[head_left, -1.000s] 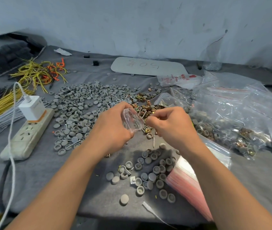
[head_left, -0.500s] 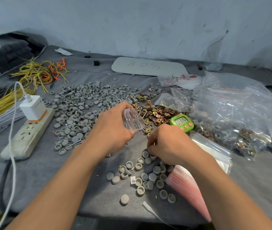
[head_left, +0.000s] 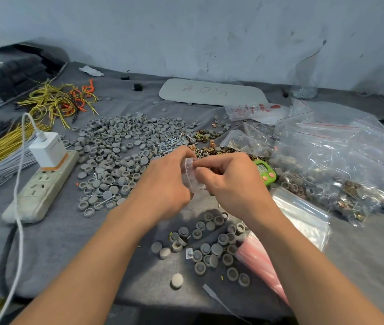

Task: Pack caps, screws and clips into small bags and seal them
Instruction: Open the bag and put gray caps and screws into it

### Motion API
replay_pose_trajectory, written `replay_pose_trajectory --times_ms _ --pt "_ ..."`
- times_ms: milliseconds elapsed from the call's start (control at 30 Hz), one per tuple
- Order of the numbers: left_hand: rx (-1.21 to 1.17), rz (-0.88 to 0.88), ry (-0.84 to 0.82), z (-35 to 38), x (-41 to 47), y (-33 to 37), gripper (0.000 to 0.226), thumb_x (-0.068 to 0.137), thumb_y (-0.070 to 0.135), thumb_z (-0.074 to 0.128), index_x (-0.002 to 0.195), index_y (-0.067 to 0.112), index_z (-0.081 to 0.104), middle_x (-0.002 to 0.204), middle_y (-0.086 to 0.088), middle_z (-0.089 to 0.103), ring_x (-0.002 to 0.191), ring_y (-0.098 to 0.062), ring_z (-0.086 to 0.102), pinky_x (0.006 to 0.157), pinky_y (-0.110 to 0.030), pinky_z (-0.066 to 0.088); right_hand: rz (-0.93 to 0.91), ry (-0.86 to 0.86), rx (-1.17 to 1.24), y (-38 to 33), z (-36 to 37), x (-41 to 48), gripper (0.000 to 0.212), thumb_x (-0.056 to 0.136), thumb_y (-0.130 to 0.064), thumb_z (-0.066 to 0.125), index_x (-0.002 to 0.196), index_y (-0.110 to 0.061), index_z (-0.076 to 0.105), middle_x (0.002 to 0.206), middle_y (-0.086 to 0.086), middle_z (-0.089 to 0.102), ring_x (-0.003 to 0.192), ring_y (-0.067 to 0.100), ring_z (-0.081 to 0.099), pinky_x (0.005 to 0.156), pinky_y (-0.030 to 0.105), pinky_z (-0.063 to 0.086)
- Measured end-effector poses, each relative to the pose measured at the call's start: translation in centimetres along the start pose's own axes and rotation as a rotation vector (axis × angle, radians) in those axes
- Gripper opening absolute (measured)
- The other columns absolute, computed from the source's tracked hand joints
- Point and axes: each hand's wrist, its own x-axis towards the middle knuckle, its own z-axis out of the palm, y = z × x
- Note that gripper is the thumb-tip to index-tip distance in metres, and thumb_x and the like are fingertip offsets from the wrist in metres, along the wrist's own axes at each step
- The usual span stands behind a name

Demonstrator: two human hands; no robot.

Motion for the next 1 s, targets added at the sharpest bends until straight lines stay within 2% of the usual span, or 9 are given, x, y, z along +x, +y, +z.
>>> replay_pose_trajectory --times_ms 167,267,367,500,633,767,833,900,1000 --pt "-0.010 0.004 0.045 -0.2 0.1 -0.1 0.048 0.079 0.018 0.082 0.107 0.044 0.053 0.085 0.018 0.062 0.073 0.002 0.055 0.054 -0.015 0.033 0.064 0.115 -0.141 0.5 -1.9 0.0 0.014 0.089 -0.019 0.075 0.083 -0.029 0.084 0.050 -0.025 0.061 0.045 -0.003 0.054 0.041 0.008 0.035" --pt "-0.018 0.004 0.039 -0.3 0.1 -0.1 0.052 0.077 0.017 0.085 0.111 0.042 0.054 0.090 0.017 0.065 0.071 0.000 0.057 0.053 -0.016 0.034 0.105 -0.129 -0.321 0.6 -2.4 -0.5 0.012 0.086 -0.021 0.078 0.080 -0.030 0.083 0.058 -0.018 0.065 0.045 -0.003 0.055 0.041 0.009 0.035" --pt "-0.009 0.004 0.041 -0.3 0.0 -0.2 0.053 0.078 0.017 0.085 0.112 0.042 0.054 0.092 0.017 0.065 0.072 0.000 0.056 0.054 -0.018 0.034 0.106 -0.326 -0.520 0.4 -1.9 -1.1 0.016 0.084 -0.020 0.076 0.081 -0.035 0.080 0.073 -0.017 0.067 0.065 0.001 0.063 0.053 0.015 0.044" --pt "0.001 0.005 0.042 -0.3 0.1 -0.2 0.054 0.077 0.016 0.086 0.112 0.042 0.054 0.091 0.019 0.063 0.073 0.002 0.055 0.054 -0.015 0.032 0.122 -0.393 -0.630 0.3 -0.9 -1.3 0.012 0.084 -0.024 0.074 0.090 -0.033 0.079 0.082 -0.009 0.071 0.077 0.016 0.068 0.066 0.029 0.057" --pt "0.012 0.004 0.042 -0.2 0.1 -0.3 0.055 0.077 0.015 0.086 0.112 0.043 0.053 0.097 0.018 0.066 0.075 0.002 0.056 0.054 -0.014 0.033 0.110 -0.348 -0.733 0.1 -0.4 -1.3 0.013 0.083 -0.028 0.074 0.095 -0.025 0.076 0.088 0.000 0.073 0.083 0.027 0.069 0.072 0.040 0.062" --pt "0.015 0.005 0.039 -0.2 0.1 -0.2 0.056 0.077 0.017 0.086 0.113 0.043 0.053 0.093 0.018 0.064 0.075 0.002 0.055 0.054 -0.015 0.033 0.101 -0.082 -0.523 0.1 -1.1 -0.9 0.003 0.087 -0.030 0.079 0.084 -0.031 0.080 0.073 -0.012 0.073 0.070 0.010 0.069 0.069 0.031 0.061" --pt "0.019 0.017 0.048 -0.2 0.0 -0.1 0.054 0.077 0.020 0.087 0.110 0.045 0.051 0.085 0.021 0.057 0.072 0.004 0.052 0.053 -0.013 0.031 0.080 0.069 -0.309 0.2 -1.8 -0.6 0.006 0.083 -0.028 0.085 0.079 -0.029 0.080 0.060 -0.015 0.070 0.055 -0.001 0.065 0.056 0.019 0.054" --pt "0.025 0.030 0.051 -0.1 -0.2 0.0 0.051 0.078 0.023 0.086 0.105 0.046 0.049 0.079 0.022 0.054 0.068 0.005 0.051 0.048 -0.013 0.030 0.045 0.112 -0.121 0.1 -2.1 -0.5 0.009 0.082 -0.023 0.086 0.077 -0.026 0.080 0.055 -0.017 0.067 0.045 -0.003 0.059 0.045 0.009 0.041" --pt "0.025 0.035 0.030 -0.2 -0.2 0.1 0.051 0.078 0.022 0.084 0.103 0.047 0.048 0.079 0.020 0.056 0.067 0.004 0.052 0.047 -0.013 0.030 -0.023 0.063 -0.031 -0.2 -1.4 -0.4 0.007 0.086 -0.021 0.084 0.083 -0.027 0.083 0.053 -0.021 0.063 0.045 -0.002 0.055 0.045 0.007 0.036"
